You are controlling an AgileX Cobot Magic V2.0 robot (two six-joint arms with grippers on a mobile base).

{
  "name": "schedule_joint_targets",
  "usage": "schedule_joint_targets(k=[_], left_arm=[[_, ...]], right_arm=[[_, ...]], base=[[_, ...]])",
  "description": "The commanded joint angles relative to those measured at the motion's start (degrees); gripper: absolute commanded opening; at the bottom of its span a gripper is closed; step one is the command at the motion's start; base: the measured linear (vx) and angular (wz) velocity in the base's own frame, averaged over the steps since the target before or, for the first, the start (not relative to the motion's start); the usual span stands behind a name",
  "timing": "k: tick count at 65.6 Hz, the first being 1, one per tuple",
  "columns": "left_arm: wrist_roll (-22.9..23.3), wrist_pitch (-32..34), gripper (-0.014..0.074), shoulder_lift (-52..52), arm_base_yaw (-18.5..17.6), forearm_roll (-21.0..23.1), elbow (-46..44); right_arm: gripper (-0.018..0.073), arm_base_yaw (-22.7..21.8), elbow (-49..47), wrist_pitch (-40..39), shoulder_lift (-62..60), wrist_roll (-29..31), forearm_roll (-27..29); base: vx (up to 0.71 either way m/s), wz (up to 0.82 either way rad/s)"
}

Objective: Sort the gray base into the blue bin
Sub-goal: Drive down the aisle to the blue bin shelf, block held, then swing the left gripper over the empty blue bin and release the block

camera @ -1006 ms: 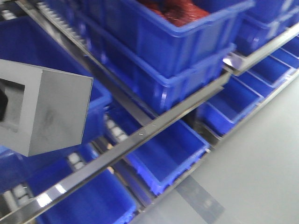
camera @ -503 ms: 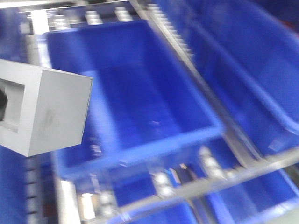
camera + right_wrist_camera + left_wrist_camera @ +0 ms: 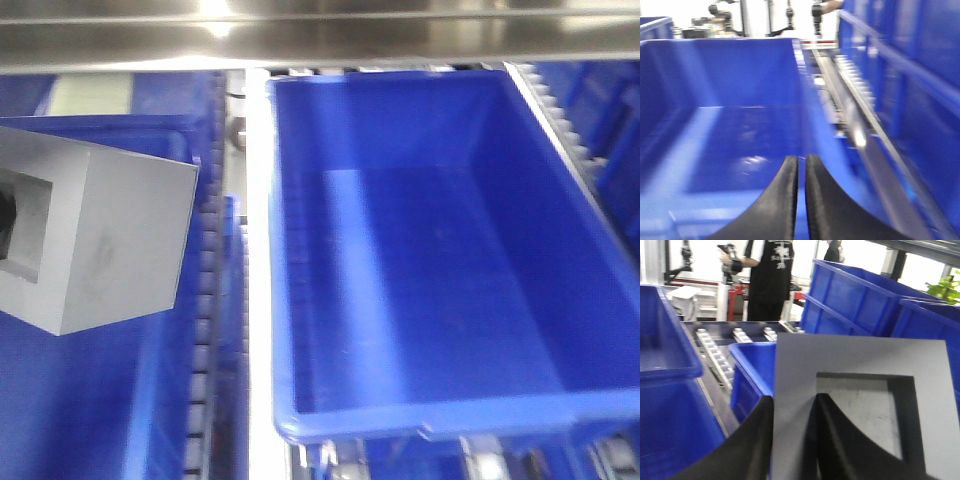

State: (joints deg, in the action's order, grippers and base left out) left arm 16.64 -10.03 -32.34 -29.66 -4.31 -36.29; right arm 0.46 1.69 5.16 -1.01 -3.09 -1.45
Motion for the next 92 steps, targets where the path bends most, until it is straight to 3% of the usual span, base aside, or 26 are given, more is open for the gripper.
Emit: schedule_joint_targets(k=[1, 92], left_arm=[[0.37, 6.43, 0.0157, 0.00, -0.29, 0.26, -1.83], [0.74, 7.02, 0.0157, -0.50, -0.29, 0.83, -1.83]], right_arm=[[-0.0004, -0.23, 0.05, -4.25, -0.45, 0.38, -0.36], [-0.0004, -0.23, 0.05, -4.25, -0.45, 0.38, -0.36]], base=[[0.08, 0.31], [0.01, 0.04]])
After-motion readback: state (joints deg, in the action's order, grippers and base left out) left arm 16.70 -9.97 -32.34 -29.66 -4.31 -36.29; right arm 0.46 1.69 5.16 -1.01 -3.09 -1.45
